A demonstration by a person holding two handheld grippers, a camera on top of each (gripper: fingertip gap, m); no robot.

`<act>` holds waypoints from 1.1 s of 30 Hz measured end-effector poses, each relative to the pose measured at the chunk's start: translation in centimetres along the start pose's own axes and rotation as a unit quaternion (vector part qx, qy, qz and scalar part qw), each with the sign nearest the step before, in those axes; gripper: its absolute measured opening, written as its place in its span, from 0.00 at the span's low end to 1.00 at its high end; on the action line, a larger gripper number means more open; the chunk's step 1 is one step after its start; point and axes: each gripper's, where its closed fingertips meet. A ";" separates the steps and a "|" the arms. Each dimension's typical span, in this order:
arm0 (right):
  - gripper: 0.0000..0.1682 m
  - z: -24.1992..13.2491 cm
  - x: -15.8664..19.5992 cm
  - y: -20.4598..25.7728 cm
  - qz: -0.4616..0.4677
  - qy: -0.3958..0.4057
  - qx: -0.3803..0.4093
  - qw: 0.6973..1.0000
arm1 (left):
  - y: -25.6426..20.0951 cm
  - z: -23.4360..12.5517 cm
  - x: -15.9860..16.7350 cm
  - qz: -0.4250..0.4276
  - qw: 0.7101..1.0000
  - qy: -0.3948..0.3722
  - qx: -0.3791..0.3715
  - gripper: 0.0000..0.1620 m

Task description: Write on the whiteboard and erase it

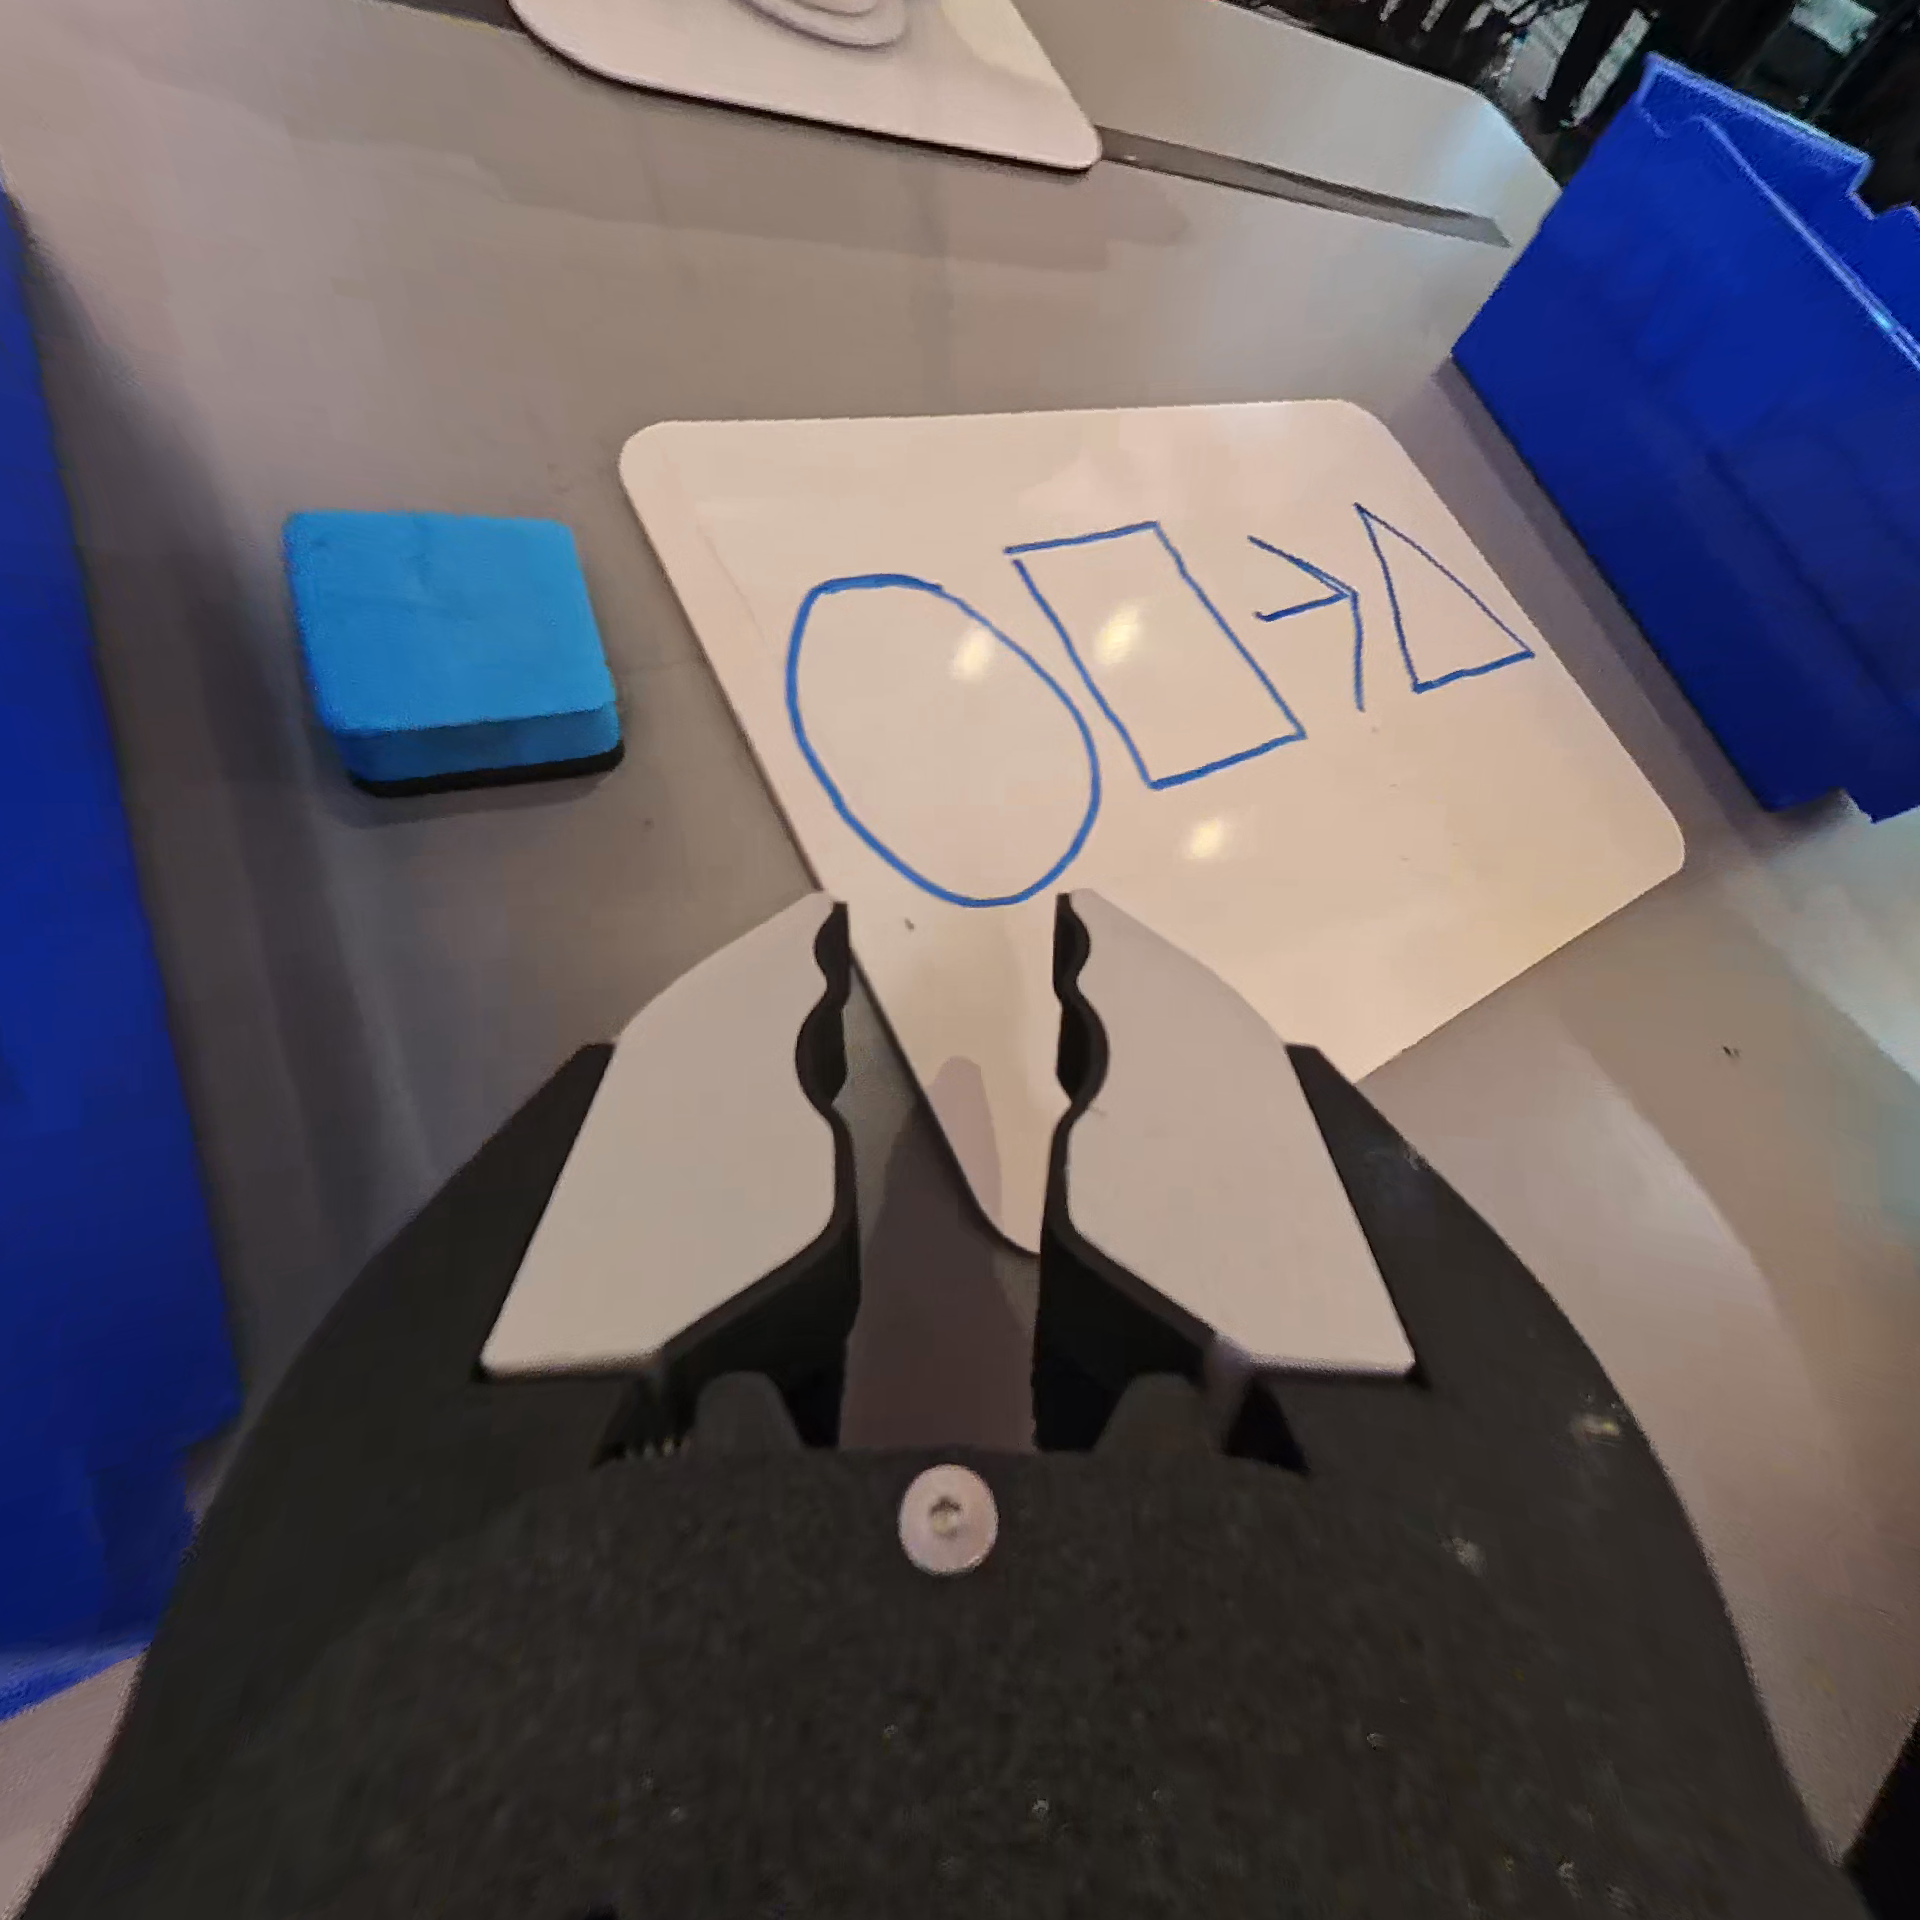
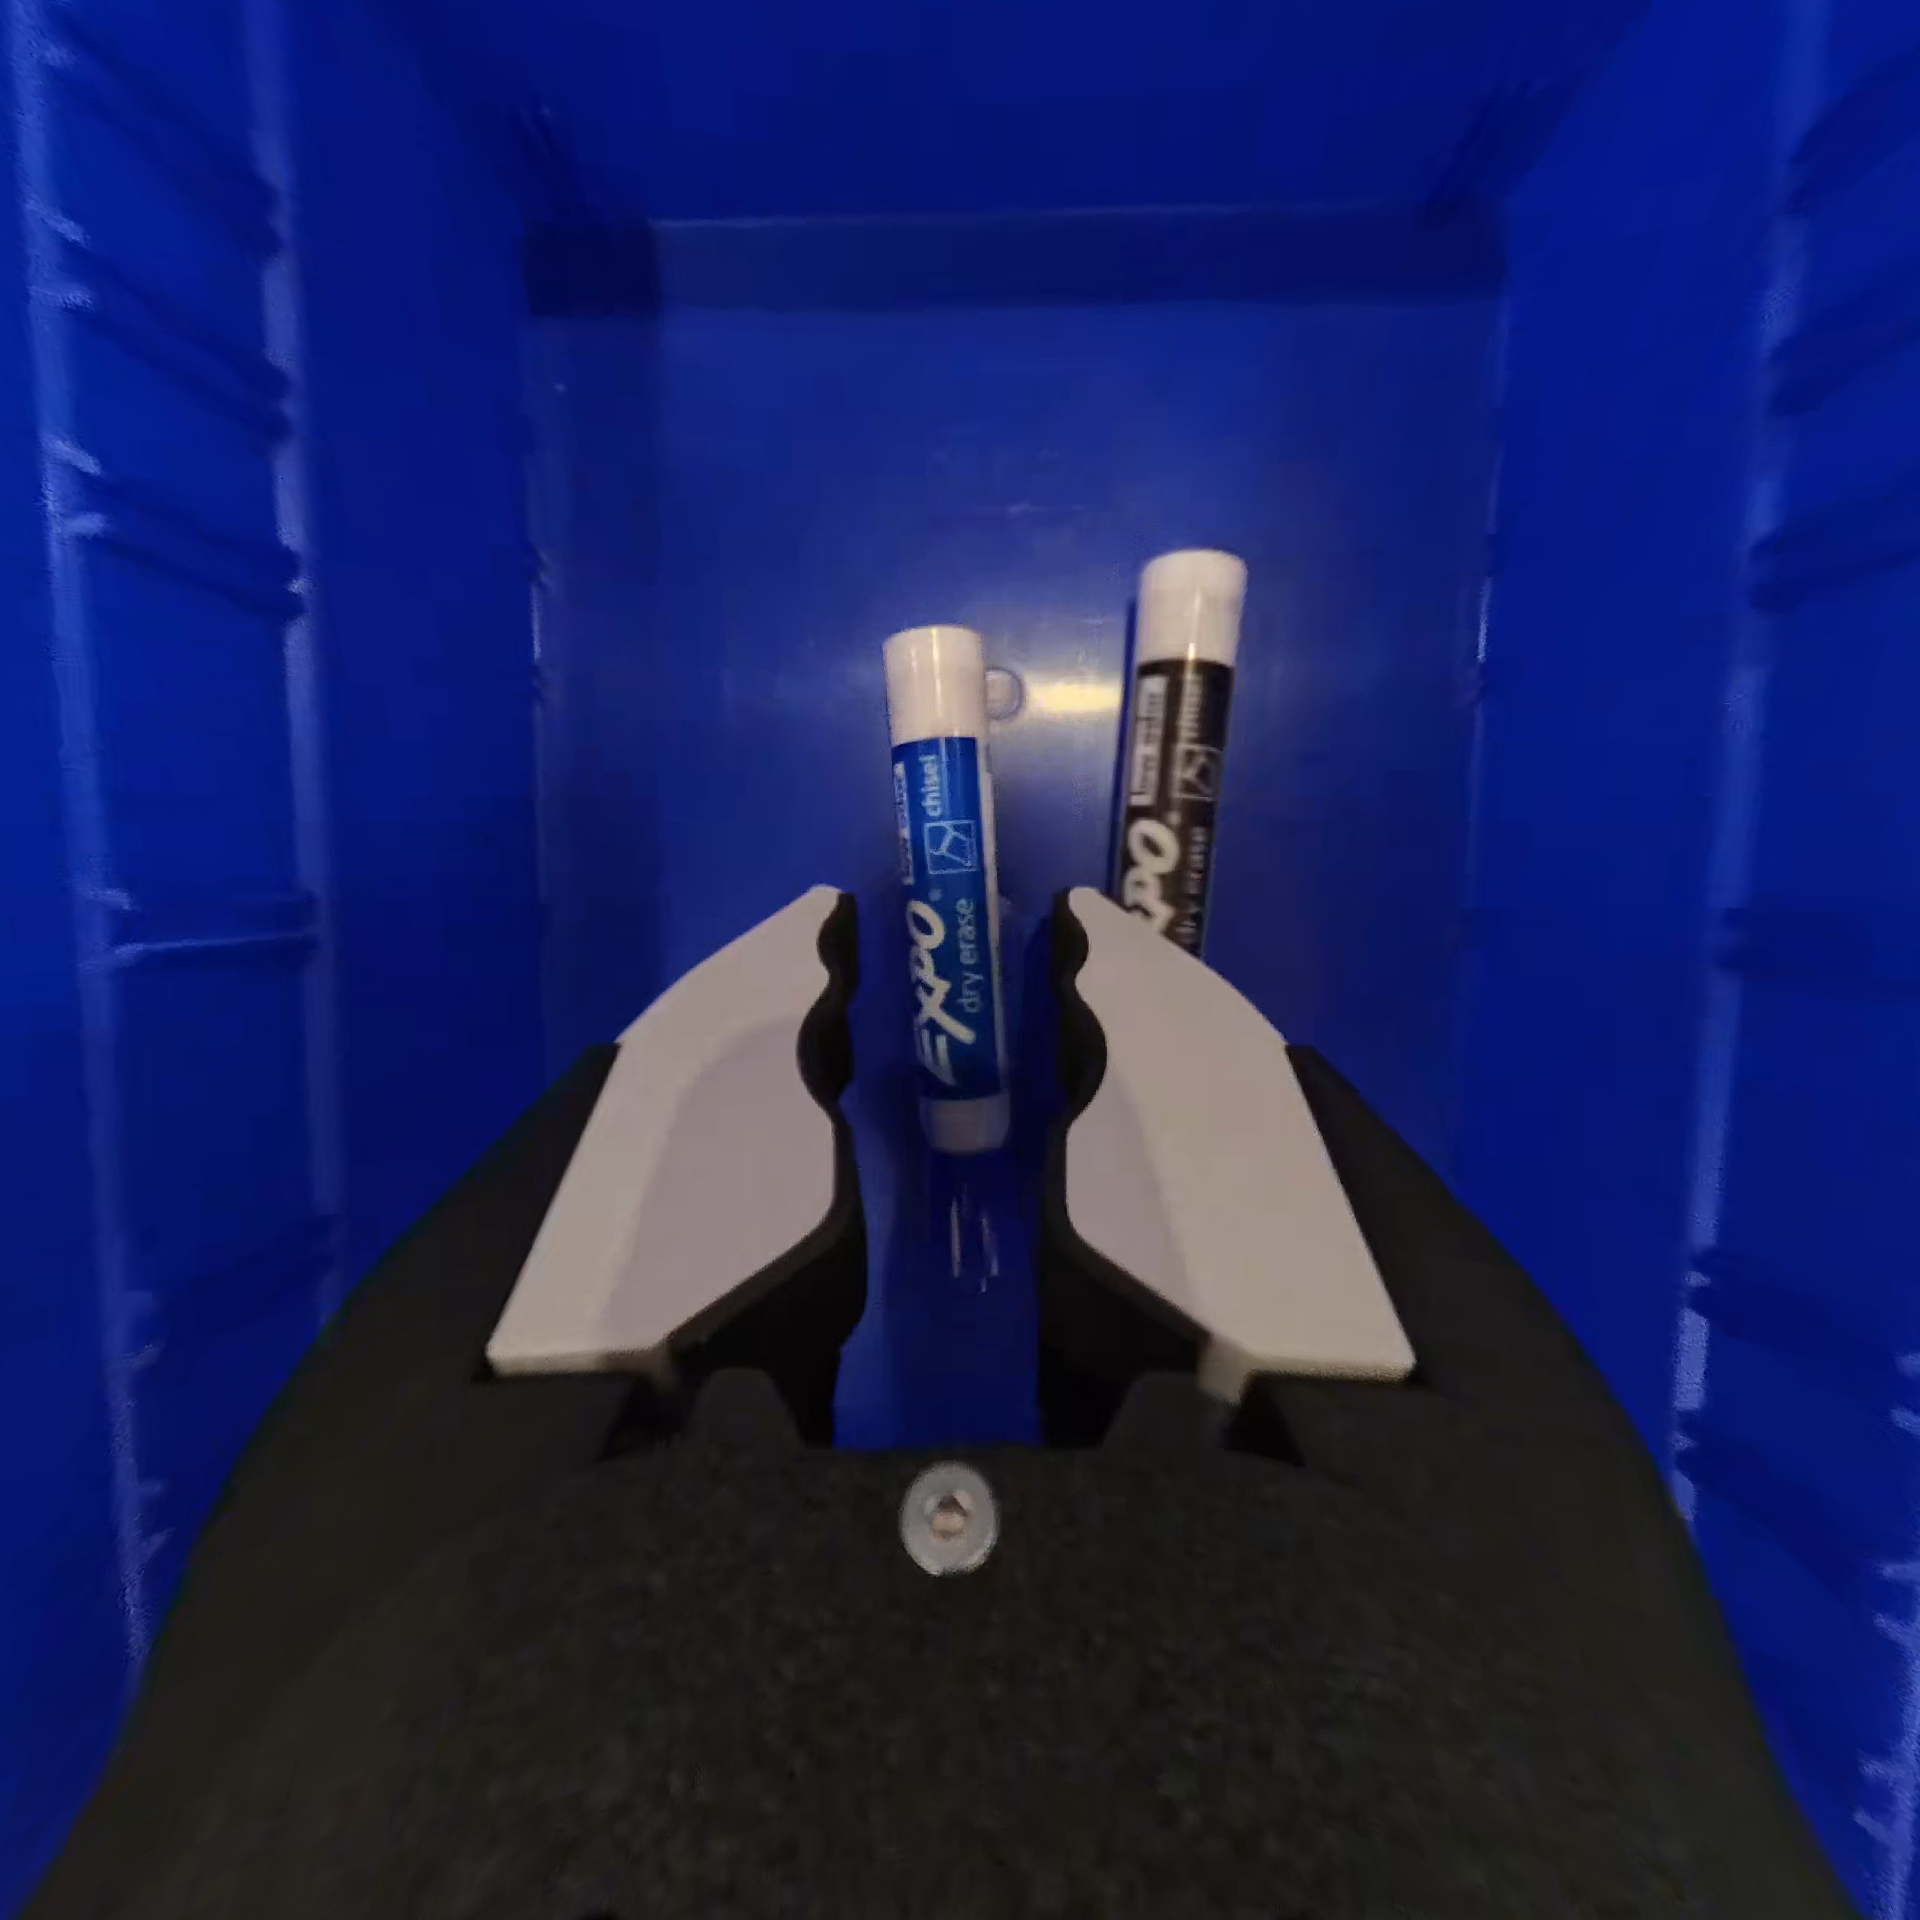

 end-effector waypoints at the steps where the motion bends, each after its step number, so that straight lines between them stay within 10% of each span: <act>1: 0.23 -0.4 -0.2 0.0 -0.001 -0.007 -0.001 1.000 | 0.5 -0.1 0.1 -0.008 1.000 0.000 -0.007 0.23; 7: 0.28 -12.1 -2.2 3.3 -0.043 -0.186 -0.051 0.980 | 2.6 -0.2 -0.3 -0.014 0.998 -0.005 -0.061 0.25; 11: 0.28 -19.2 4.1 16.8 -0.116 -0.256 -0.327 0.902 | 5.1 0.9 -1.1 -0.007 0.991 0.016 -0.134 0.30; 17: 0.25 -16.7 14.7 26.1 -0.167 -0.198 -0.481 0.837 | 8.5 3.1 -2.6 0.010 0.975 0.044 -0.219 0.35; 33: 0.24 -15.7 17.2 24.9 -0.187 -0.187 -0.518 0.814 | 11.1 5.3 -2.6 0.011 0.957 0.095 -0.275 0.37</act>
Point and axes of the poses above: each gripper's, where its closed fingertips meet, z out along the fingers, x out of its underside, y = z × x across the jaws, and after that the axes turned 6 degrees about z, right-handed
